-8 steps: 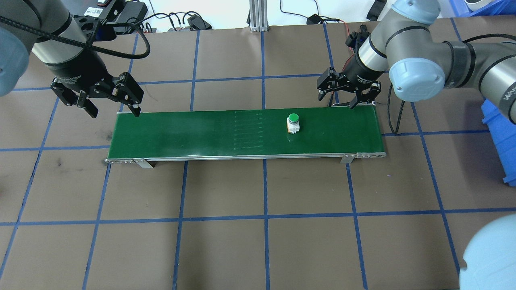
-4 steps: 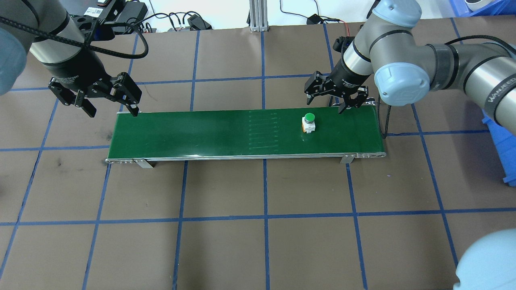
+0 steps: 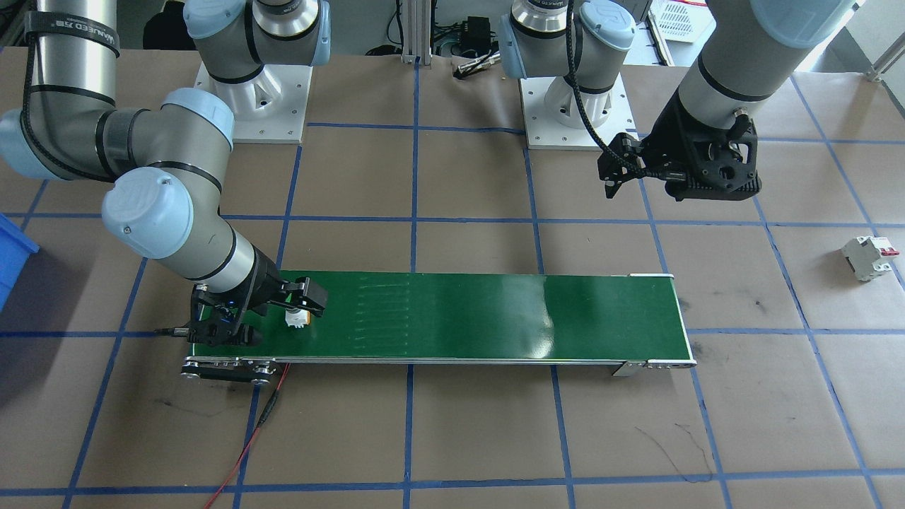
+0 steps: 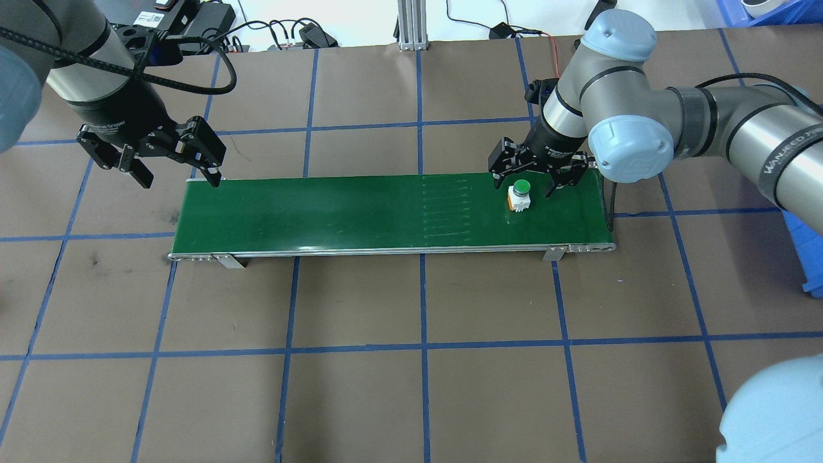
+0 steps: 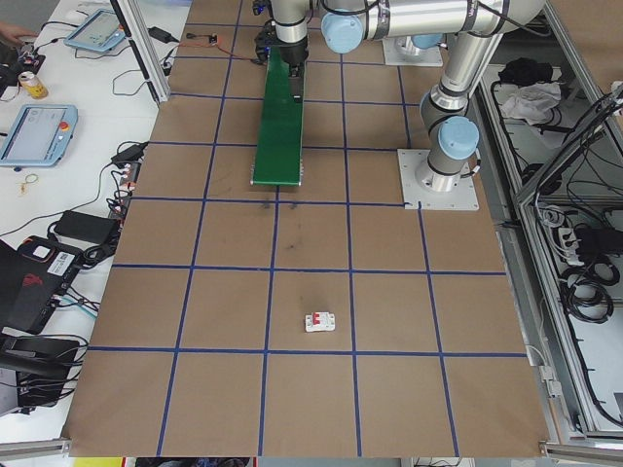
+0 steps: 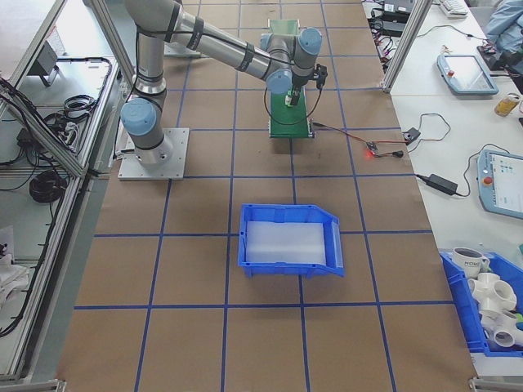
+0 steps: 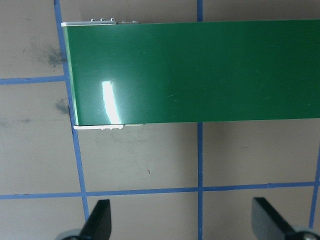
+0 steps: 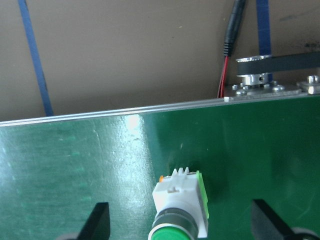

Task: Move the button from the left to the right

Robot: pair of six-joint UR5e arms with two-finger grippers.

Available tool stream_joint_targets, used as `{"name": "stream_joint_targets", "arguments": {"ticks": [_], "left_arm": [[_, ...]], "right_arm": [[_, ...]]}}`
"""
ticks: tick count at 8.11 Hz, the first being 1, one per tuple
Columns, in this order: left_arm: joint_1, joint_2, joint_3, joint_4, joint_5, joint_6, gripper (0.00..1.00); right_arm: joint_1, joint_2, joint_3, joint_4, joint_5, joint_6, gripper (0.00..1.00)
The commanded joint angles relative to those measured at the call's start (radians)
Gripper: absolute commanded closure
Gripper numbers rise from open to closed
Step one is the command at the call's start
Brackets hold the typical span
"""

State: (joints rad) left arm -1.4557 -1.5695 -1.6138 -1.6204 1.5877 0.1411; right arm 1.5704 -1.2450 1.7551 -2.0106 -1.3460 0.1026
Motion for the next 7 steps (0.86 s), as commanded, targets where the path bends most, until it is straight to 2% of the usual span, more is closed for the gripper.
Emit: {"name": "stream_joint_targets", "arguments": {"ticks": [1, 2, 3, 4, 5, 6, 7], "left_arm": [[0.0, 0.0, -0.003, 0.001, 0.0, 0.0, 0.0], [0.0, 0.0, -0.005, 0.001, 0.0, 0.002, 0.0], [0.0, 0.0, -0.006, 0.001, 0.002, 0.002, 0.0], [0.002, 0.0, -0.008, 0.002, 0.0, 0.002, 0.0], [0.0, 0.0, -0.008, 0.002, 0.0, 0.002, 0.0], [0.0, 0.0, -0.008, 0.002, 0.0, 0.002, 0.0], [0.0, 0.0, -0.008, 0.002, 0.0, 0.002, 0.0]], "right_arm": [[0.0, 0.018, 0.006, 0.003, -0.076, -0.098, 0.3], [-0.001, 0.018, 0.001, 0.001, -0.134, -0.171, 0.53], [-0.001, 0.018, -0.011, 0.0, -0.201, -0.232, 0.83], [-0.006, 0.009, -0.025, 0.0, -0.209, -0.241, 1.0], [-0.01, 0.009, -0.055, 0.0, -0.217, -0.242, 1.0], [-0.026, 0.006, -0.093, 0.004, -0.275, -0.265, 1.0], [-0.065, 0.0, -0.135, 0.006, -0.295, -0.303, 1.0]]}}
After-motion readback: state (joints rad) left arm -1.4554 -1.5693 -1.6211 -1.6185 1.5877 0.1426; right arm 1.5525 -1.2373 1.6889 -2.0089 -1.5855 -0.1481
